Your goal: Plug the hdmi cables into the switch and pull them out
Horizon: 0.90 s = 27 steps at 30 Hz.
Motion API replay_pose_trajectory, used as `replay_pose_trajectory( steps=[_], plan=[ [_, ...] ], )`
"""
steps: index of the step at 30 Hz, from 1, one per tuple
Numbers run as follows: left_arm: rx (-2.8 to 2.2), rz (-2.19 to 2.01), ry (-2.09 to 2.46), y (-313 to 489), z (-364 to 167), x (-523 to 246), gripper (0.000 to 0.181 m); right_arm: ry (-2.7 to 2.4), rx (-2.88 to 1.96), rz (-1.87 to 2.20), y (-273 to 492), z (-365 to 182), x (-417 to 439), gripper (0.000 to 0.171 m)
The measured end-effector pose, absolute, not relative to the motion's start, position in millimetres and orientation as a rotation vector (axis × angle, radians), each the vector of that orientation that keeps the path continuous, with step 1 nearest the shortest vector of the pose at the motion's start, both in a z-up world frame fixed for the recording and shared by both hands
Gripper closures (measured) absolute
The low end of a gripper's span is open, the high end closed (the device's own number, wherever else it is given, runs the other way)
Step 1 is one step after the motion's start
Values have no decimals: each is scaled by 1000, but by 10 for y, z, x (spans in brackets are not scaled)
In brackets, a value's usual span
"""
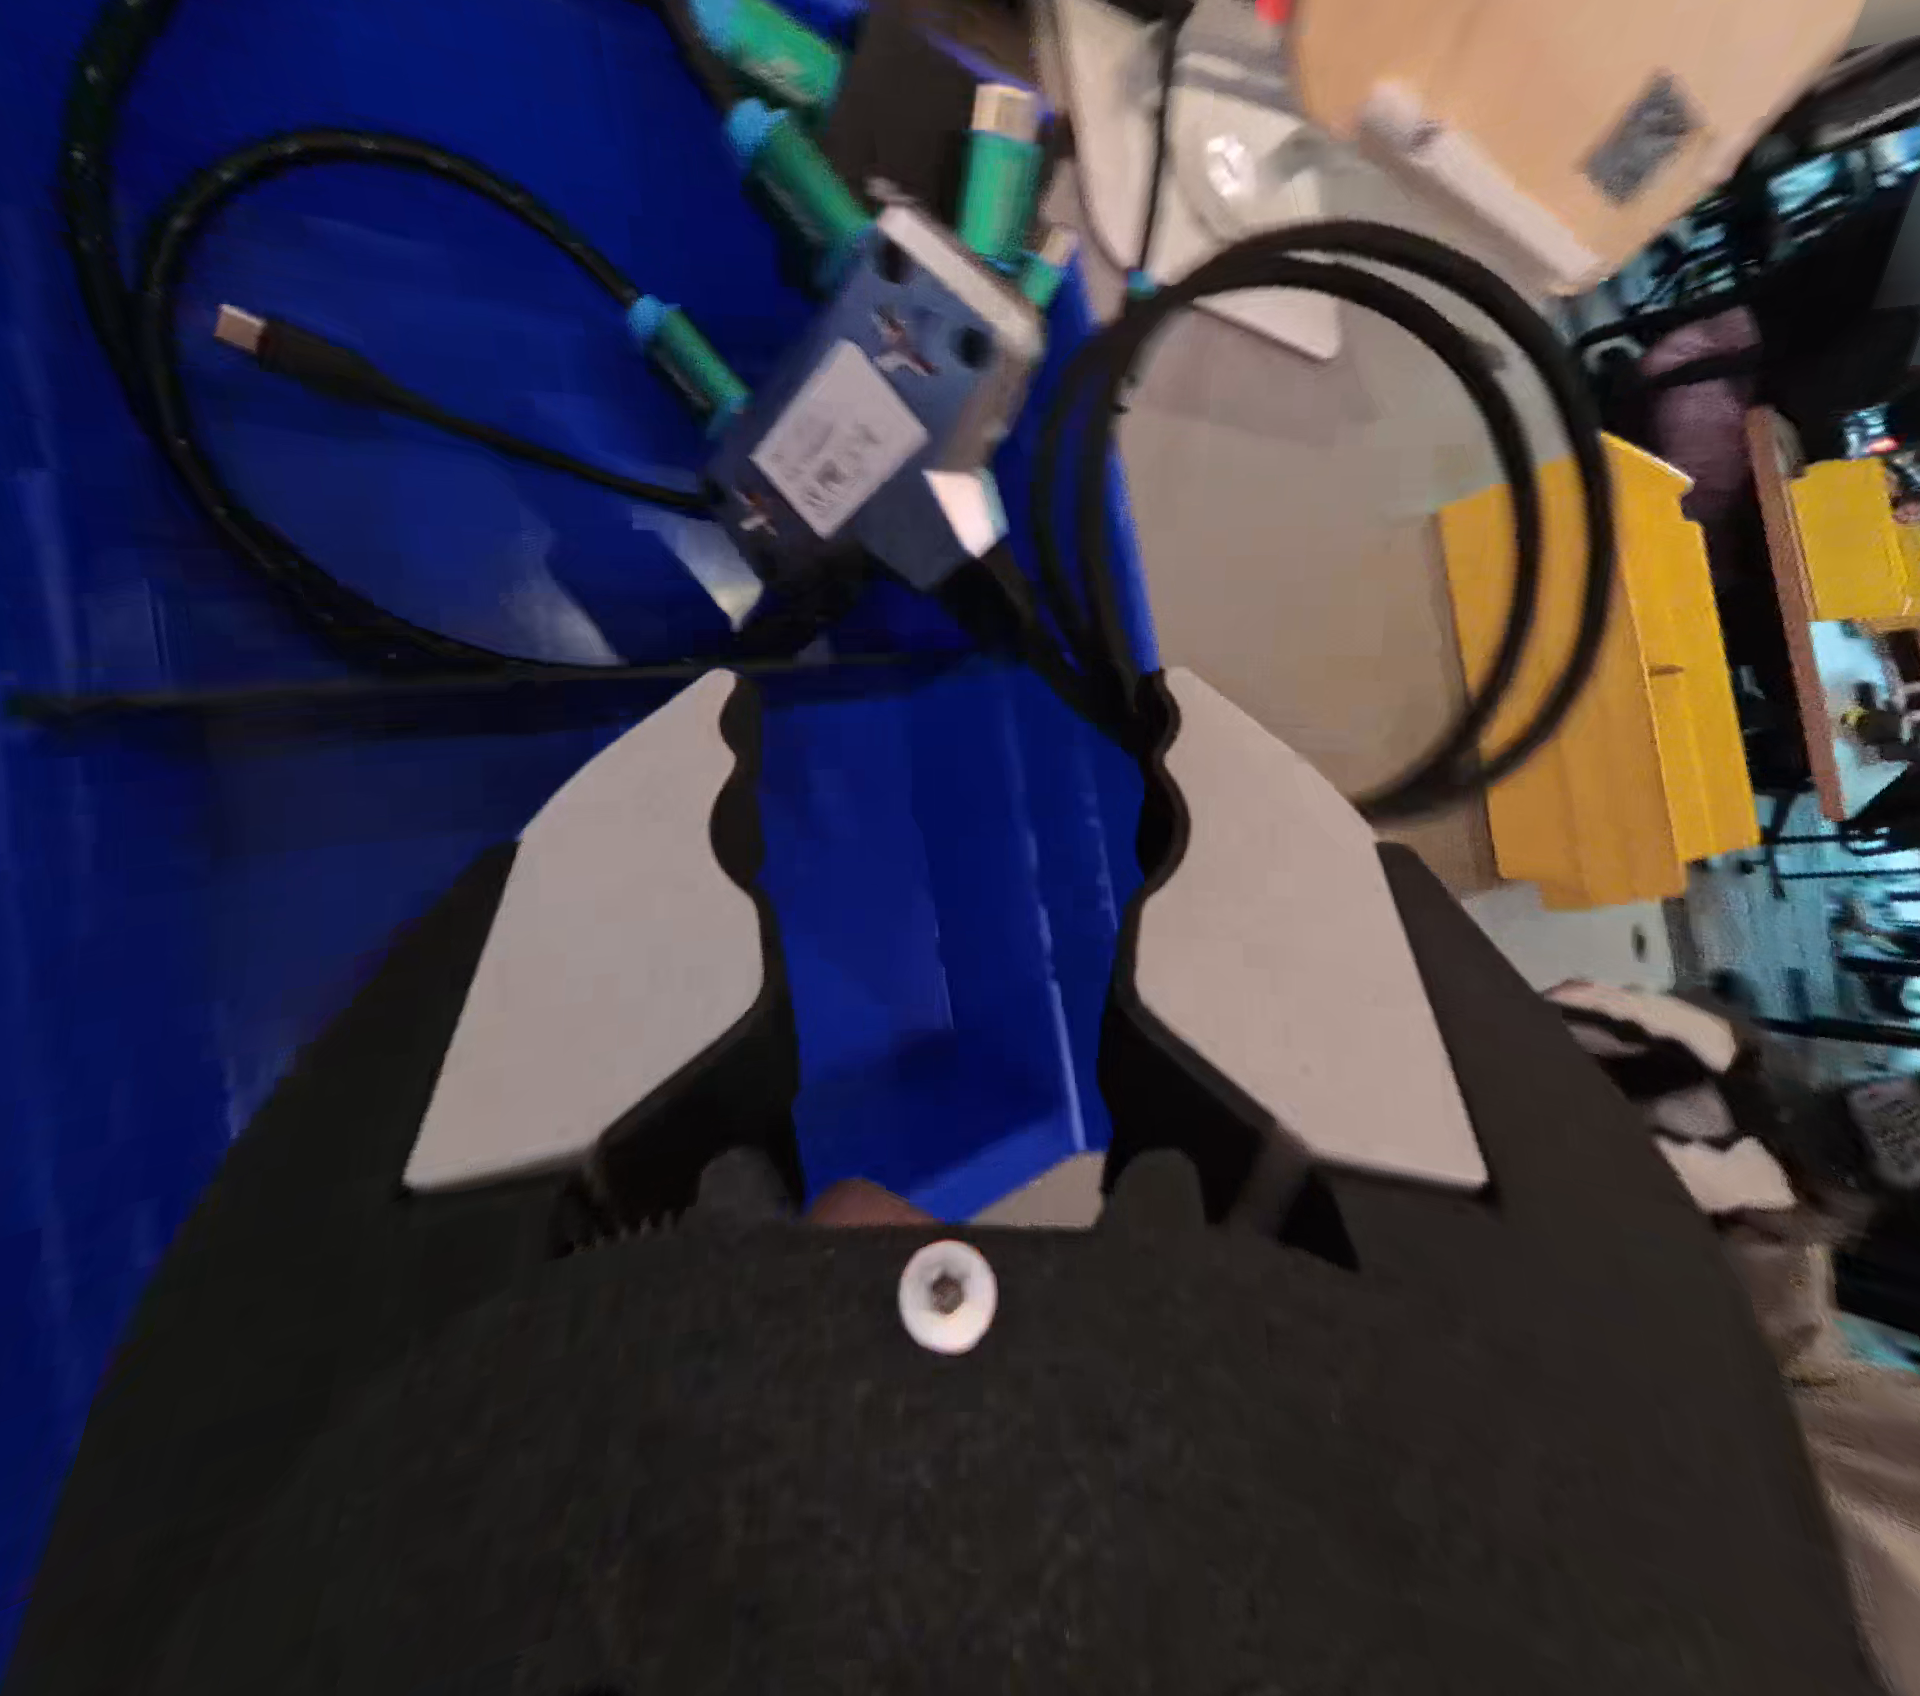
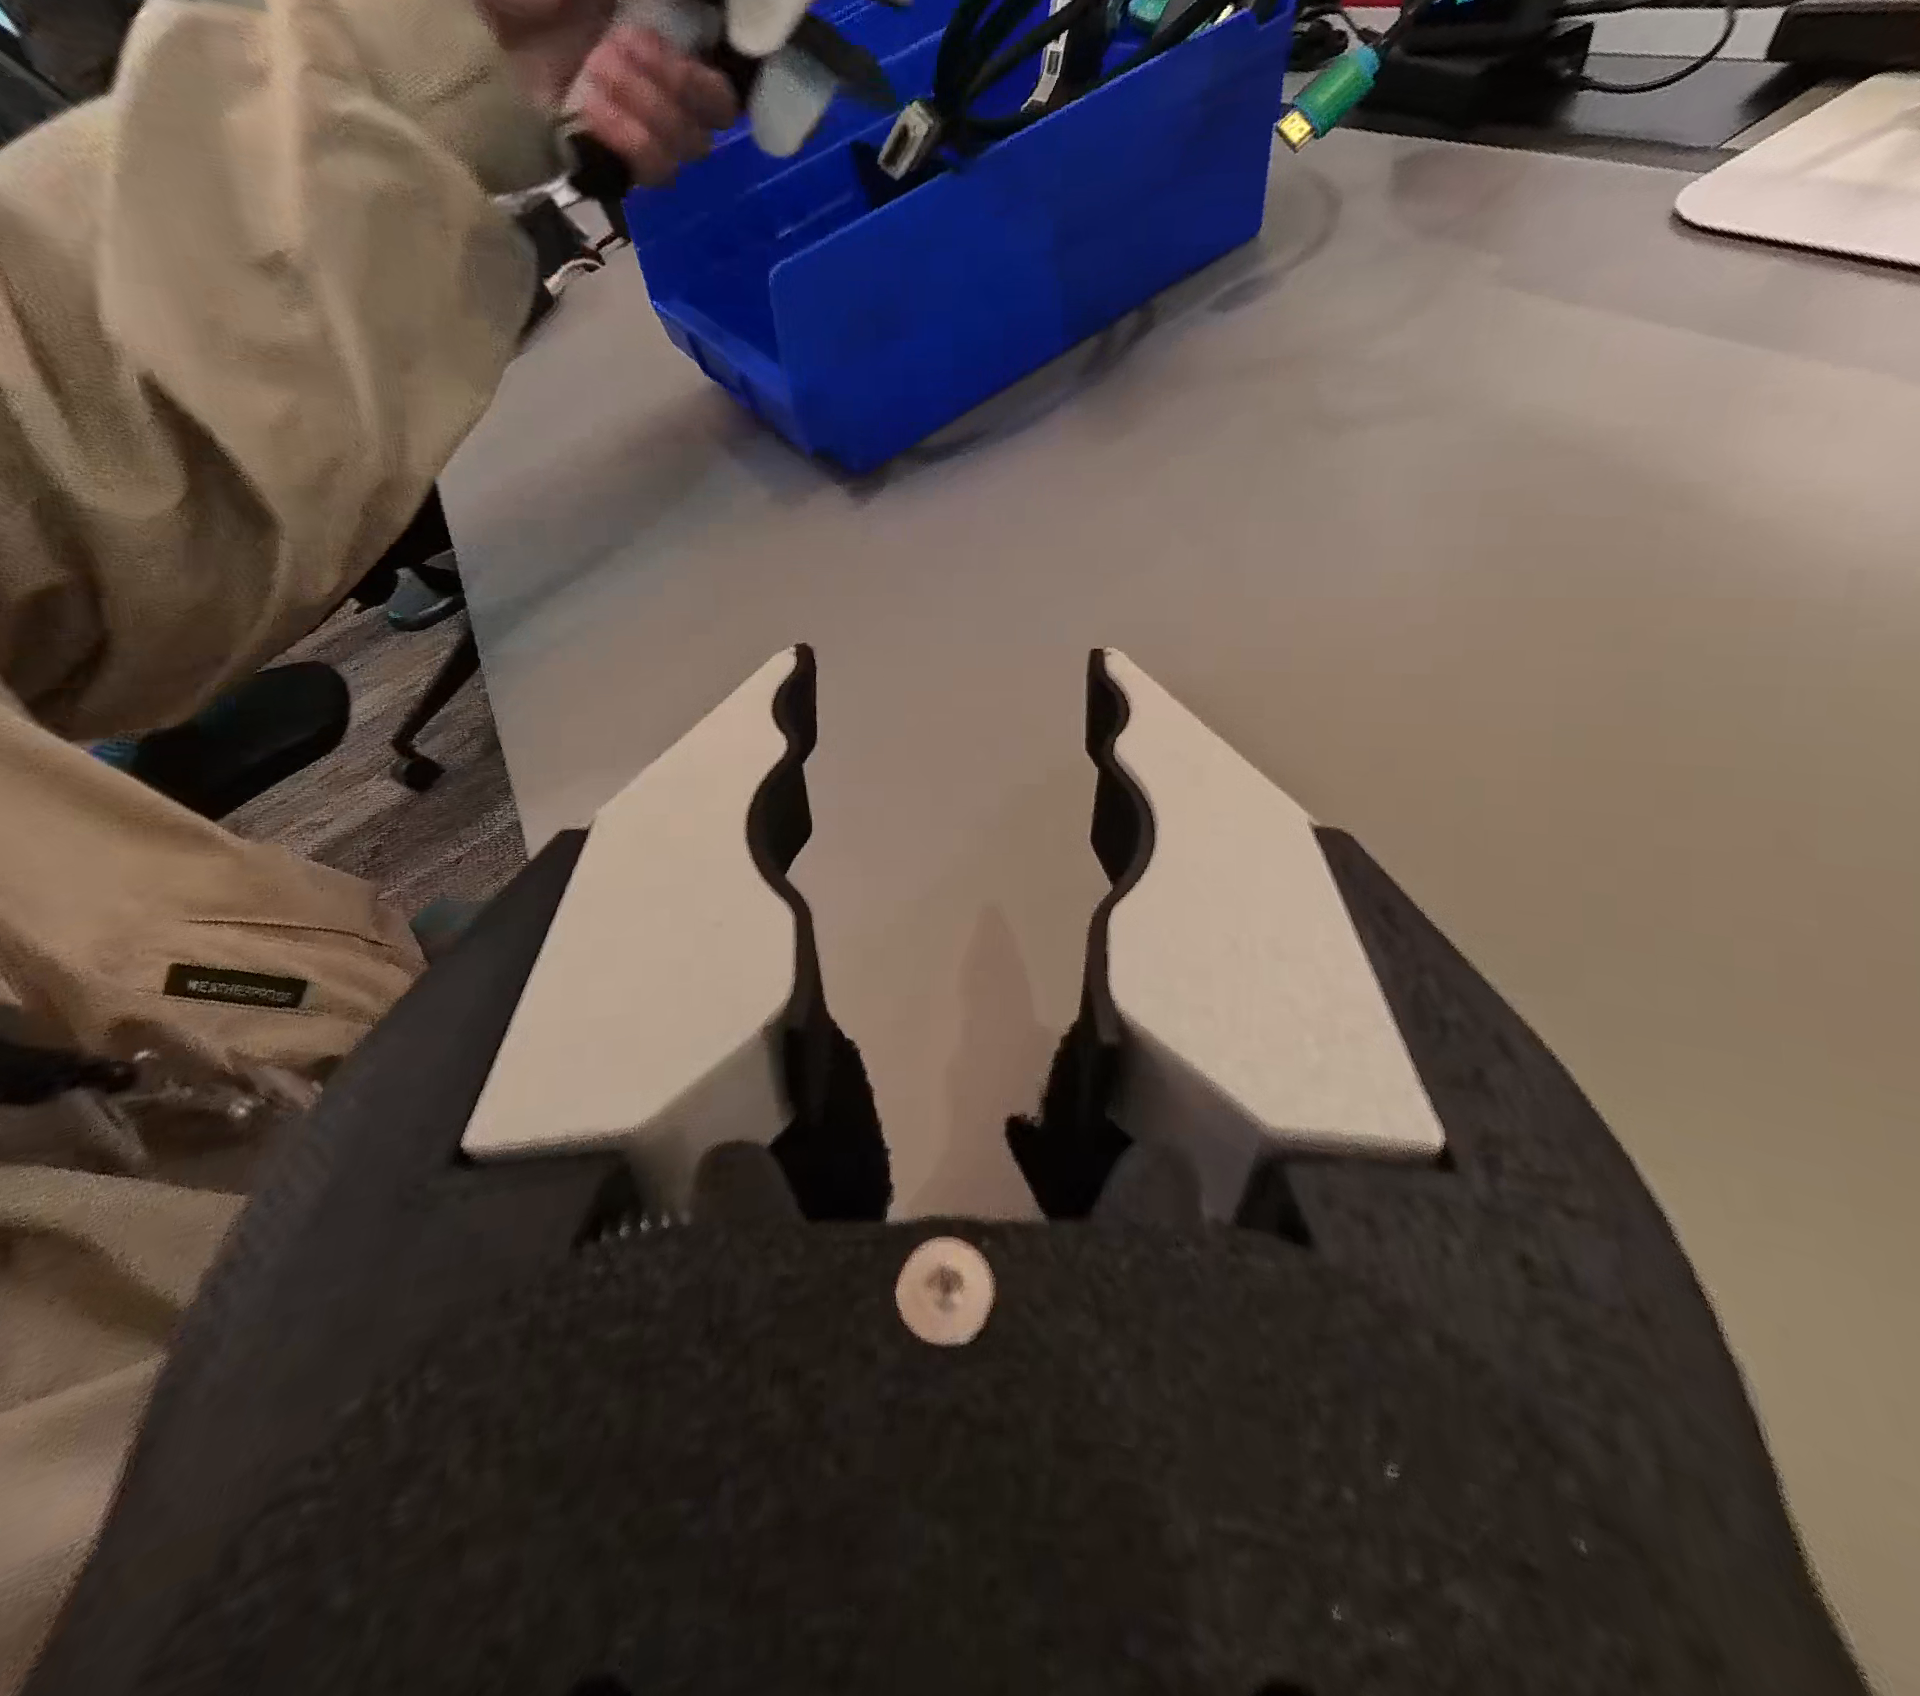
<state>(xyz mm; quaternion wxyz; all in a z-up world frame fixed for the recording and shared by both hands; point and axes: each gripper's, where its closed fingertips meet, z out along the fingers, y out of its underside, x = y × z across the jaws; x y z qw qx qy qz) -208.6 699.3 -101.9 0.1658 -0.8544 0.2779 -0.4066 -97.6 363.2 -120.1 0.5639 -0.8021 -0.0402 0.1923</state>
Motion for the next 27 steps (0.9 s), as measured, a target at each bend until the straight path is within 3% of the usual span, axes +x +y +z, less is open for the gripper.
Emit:
replay_pose_trajectory(
  steps=[4, 8, 17, 19, 20, 23, 27],
  plan=[
    [-2718, -1143, 751, 7355, -1305, -1858, 94, -79, -1885, 503, 3670, -1247, -999, 120],
    [-2844, -1355, 642, 7437, -1251, -1635, 73, -88, -1896, 572, 3628, -1340, -1092, 119],
    [-3081, -1030, 797, 7345, -1530, -1485, 63, -124, -1936, 649, 3520, -1462, -1204, 118],
    [-3121, -1052, 831, 7302, -1530, -1444, 69, -111, -1949, 659, 3499, -1495, -1195, 118],
    [-3132, -1104, 828, 7280, -1505, -1411, 84, -108, -1955, 660, 3489, -1510, -1189, 118],
    [-3124, -1087, 825, 7294, -1488, -1402, 89, -100, -1961, 653, 3474, -1522, -1164, 118],
    [-3024, -932, 927, 7353, -1368, -1494, 128, -76, -1952, 659, 3474, -1499, -1129, 119]
  ],
)
